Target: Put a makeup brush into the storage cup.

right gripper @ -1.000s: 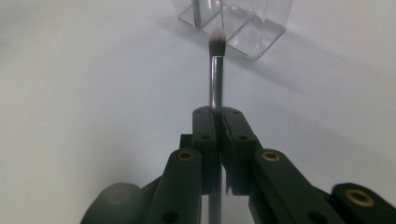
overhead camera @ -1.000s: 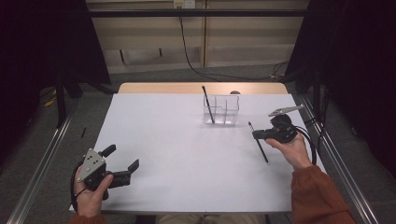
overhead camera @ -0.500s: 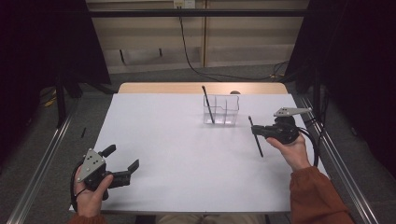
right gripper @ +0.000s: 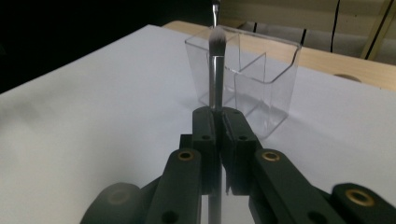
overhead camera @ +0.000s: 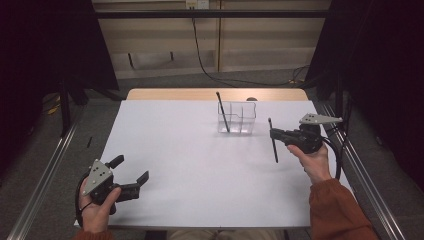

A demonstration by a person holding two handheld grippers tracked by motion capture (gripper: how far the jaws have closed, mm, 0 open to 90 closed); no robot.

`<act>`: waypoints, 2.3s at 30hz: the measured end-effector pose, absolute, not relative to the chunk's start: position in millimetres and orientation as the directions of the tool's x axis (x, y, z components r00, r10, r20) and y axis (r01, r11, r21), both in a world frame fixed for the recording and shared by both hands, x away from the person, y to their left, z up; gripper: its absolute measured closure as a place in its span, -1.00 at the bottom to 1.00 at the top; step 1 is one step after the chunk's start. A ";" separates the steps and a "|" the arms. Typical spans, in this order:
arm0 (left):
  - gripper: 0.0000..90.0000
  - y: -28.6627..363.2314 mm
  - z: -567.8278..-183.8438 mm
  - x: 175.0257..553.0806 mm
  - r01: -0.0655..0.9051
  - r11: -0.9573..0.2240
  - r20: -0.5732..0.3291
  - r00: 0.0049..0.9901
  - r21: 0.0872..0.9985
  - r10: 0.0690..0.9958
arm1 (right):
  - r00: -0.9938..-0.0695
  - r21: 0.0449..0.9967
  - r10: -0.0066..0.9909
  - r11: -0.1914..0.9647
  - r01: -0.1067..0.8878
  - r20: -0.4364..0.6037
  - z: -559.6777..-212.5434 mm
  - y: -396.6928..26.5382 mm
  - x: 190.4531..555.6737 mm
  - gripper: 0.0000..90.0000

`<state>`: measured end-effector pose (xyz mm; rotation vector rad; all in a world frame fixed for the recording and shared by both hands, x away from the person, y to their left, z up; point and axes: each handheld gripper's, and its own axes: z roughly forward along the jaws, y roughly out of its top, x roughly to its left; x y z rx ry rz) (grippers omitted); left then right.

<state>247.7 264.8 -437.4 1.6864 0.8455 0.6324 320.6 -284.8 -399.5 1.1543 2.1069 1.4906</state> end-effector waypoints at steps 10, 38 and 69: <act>-0.96 264.6 -437.3 247.9 0.217 -0.152 -0.011 0.606 0.964 0.795 | -0.614 0.916 0.762 0.069 0.395 0.207 -390.9 -284.5 320.6 0.87; -0.96 264.9 -437.3 247.7 0.216 -0.155 -0.009 0.609 0.964 0.794 | -0.648 0.942 0.740 0.059 0.331 0.181 -360.9 -248.4 351.8 0.87; -0.96 265.3 -437.4 248.4 0.216 -0.156 -0.008 0.609 0.964 0.793 | -0.660 0.960 0.740 0.072 0.270 0.130 -328.7 -211.2 395.4 0.87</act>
